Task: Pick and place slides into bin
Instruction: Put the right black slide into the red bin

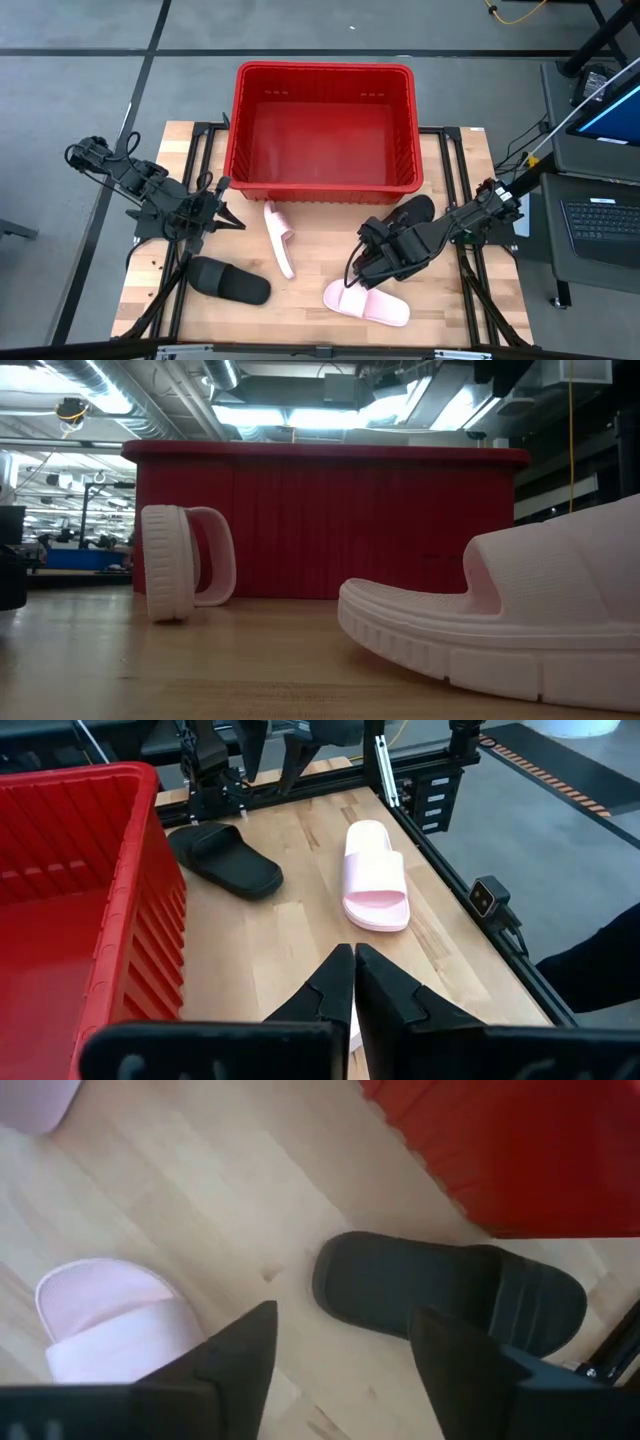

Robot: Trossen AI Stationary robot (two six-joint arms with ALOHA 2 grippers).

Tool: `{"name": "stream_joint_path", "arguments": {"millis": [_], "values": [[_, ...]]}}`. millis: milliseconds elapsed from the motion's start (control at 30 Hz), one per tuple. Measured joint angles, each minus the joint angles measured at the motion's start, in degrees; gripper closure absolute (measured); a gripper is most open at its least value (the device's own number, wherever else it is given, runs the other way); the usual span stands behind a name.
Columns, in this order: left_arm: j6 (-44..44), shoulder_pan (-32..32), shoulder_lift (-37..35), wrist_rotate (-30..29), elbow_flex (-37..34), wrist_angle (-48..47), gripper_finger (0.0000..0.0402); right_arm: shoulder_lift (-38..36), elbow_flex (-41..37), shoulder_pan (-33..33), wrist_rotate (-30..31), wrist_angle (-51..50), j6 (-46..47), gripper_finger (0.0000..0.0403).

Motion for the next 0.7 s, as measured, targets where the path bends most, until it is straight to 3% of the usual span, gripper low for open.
{"name": "stream_joint_path", "arguments": {"millis": [367,700], "values": [[-5.3,0.0,0.2,-0.2,0.0,-0.5,0.0332,0.0,0.0,0.0,-0.6,0.0,-0.8,0.0164],[-1.4,0.0,4.9,-4.8,0.0,-0.5,0.0255,0.0,0.0,0.0,-0.6,0.0,-0.7,0.0164]]}}
